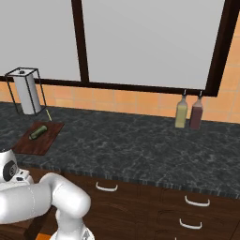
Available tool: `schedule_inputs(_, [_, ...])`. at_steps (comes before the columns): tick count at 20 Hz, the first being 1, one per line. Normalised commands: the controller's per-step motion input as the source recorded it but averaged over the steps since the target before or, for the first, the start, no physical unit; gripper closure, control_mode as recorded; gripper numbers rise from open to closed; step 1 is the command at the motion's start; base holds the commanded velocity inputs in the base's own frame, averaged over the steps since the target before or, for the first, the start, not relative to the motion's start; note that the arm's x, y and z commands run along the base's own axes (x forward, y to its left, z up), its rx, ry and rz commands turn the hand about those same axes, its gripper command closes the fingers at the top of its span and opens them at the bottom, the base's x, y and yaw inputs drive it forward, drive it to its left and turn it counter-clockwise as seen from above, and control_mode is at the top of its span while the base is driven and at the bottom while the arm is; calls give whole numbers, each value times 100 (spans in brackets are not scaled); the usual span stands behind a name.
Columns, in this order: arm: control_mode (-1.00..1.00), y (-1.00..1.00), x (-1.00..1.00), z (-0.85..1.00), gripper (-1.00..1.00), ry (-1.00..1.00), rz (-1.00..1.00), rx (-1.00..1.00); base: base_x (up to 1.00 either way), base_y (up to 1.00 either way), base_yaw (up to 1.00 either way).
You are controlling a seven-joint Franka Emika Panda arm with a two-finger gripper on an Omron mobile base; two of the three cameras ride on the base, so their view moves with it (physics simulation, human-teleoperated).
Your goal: Place the appropriate cutting tool for cutting the cucumber skin on the cutting board.
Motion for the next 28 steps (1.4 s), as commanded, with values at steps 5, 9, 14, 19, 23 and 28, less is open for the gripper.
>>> schedule_inputs(5, [-100, 0, 0, -38, -100, 0, 0, 0, 0, 0, 0])
schedule_inputs(9, [-100, 0, 7, -28, -100, 0, 0, 0, 0, 0, 0])
schedule_inputs(14, [-100, 1, 1, -18, 100, 0, 1, 0, 0, 0, 0])
schedule_inputs(19, [-100, -11, -24, -6, 100, -1, 2, 0, 0, 0, 0])
schedule_inputs(23, [-100, -42, -55, 8, 100, 0, 0, 0, 0, 0, 0])
schedule_inputs(28, [-100, -45, -70, 79, 100, -3, 0, 0, 0, 0, 0])
